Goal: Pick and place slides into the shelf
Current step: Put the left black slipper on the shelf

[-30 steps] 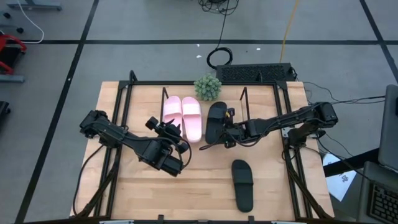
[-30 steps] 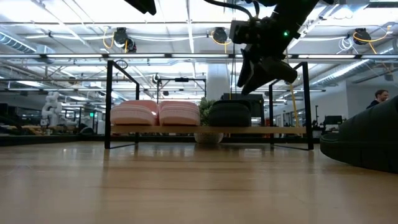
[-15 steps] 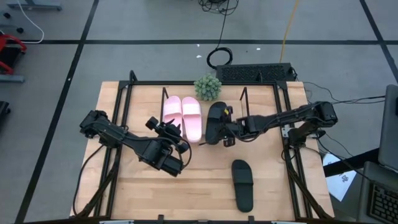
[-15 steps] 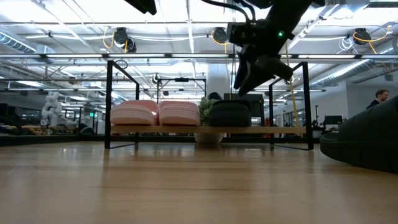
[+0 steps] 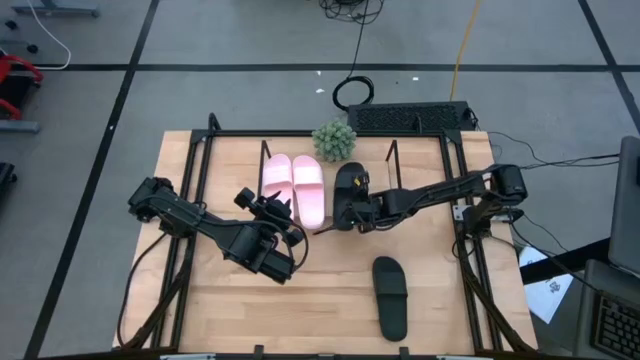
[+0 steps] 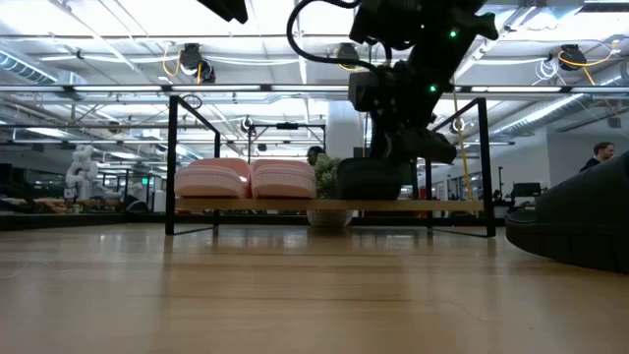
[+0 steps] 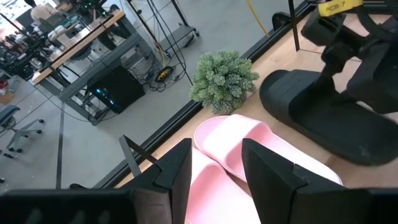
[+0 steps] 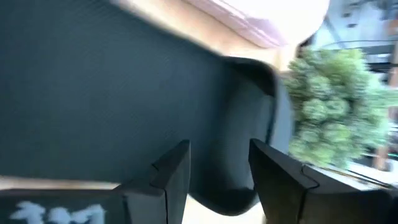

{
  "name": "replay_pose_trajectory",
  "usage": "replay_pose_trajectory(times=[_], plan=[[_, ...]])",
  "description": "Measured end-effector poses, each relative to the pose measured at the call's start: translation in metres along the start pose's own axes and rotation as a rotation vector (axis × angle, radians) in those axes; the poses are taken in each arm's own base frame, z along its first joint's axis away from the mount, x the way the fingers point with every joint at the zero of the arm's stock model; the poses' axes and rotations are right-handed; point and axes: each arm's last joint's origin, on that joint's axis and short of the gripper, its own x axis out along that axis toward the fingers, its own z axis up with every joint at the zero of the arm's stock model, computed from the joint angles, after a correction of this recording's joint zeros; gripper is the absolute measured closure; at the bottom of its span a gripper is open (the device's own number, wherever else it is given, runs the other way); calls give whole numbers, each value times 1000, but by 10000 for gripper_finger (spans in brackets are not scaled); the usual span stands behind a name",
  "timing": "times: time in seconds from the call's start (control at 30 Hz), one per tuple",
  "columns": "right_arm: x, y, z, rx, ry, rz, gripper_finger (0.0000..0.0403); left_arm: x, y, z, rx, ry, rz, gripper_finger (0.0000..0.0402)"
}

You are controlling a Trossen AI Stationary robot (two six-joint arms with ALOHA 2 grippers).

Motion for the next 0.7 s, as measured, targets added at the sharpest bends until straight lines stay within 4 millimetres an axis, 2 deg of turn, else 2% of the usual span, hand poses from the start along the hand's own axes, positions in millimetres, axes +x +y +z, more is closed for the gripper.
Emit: replay_pose_trajectory(times=[0.1, 0.4, 0.6, 0.7], plan=[[0, -1, 1, -16, 15, -60, 249, 0, 0, 0, -1, 0, 0, 256], [-15, -11, 12, 12, -52, -81, 249, 0, -1, 0, -7, 5, -5, 256], [-11, -10, 10, 34, -69, -7, 249, 0, -1, 0, -12, 4, -9, 256], [-9, -11, 8, 31, -49, -30, 249, 0, -1, 0, -12, 4, -10, 256]])
